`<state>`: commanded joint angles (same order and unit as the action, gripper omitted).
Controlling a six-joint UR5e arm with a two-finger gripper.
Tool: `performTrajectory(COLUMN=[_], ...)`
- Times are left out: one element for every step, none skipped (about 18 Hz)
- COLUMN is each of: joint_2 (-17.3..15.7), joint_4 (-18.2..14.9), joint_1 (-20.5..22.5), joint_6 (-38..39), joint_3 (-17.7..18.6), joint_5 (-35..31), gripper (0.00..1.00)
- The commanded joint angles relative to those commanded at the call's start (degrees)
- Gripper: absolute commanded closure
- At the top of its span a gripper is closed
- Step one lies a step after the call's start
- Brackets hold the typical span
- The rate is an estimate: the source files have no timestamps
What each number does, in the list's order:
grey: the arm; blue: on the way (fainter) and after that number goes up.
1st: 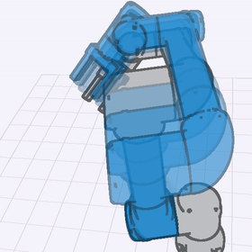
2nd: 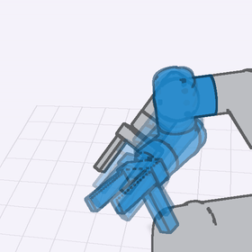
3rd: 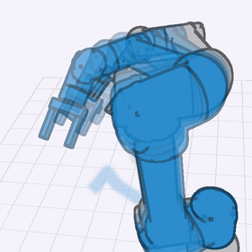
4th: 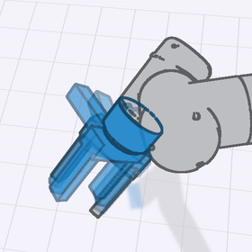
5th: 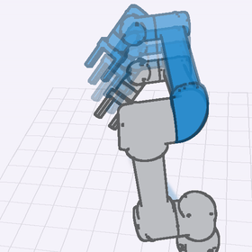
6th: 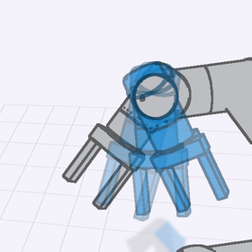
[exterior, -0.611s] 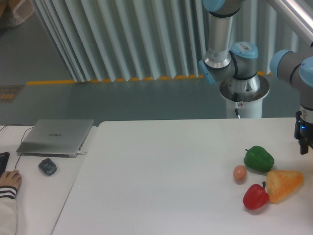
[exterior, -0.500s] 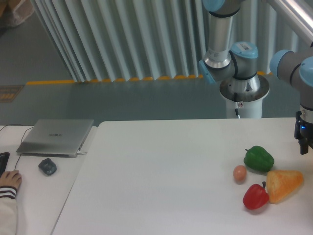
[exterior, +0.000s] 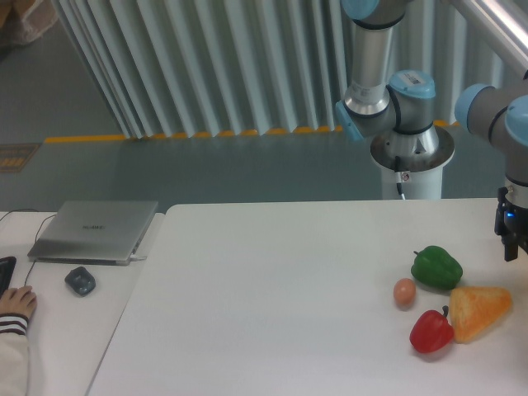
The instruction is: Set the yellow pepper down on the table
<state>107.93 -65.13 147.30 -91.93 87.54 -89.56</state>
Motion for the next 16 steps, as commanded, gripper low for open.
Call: performTrajectory(joint_2=[0.0, 0.0, 0.0, 0.0, 0.1, 0.1, 0.1, 0.1, 0.1, 0.1, 0.0, 0.0, -0.1, -0.1, -0.1, 0.0], joint_4=[0.1, 0.2, 0.3, 0.3, 0.3, 0.3, 0.4, 0.8, 2.3, 5.0, 7.5, 7.6, 7.4, 7.3, 7.3, 7.2], joint_1=[0.0, -0.1, -0.1, 0.0, -0.1, -0.1, -0.1, -0.1, 0.0, 0.0, 0.1, 0.3, 0.3, 0.3, 0.3, 0.4], joint_6=[0.0, 0.1, 0.5, 0.6, 0.7, 0.7, 0.8, 0.7, 0.8, 0.9, 1.0, 0.8, 1.0, 1.0, 1.1, 1.2], joint_3=[0.2, 0.2, 0.1, 0.3, 0.3, 0.3, 0.4, 0.5, 1.4, 2.4, 3.7, 3.4, 3.3, 3.1, 3.0, 2.8], joint_5=[-0.1, -0.1, -0.1, 0.0, 0.0, 0.0, 0.3, 1.2, 2.3, 2.4, 2.4, 2.3, 1.9, 1.6, 1.3, 1.2], gripper=[0.0, 0.0, 0.0, 0.0, 0.0, 0.0, 0.0, 0.0, 0.0, 0.0, 0.0, 0.0, 0.0, 0.0, 0.0, 0.0])
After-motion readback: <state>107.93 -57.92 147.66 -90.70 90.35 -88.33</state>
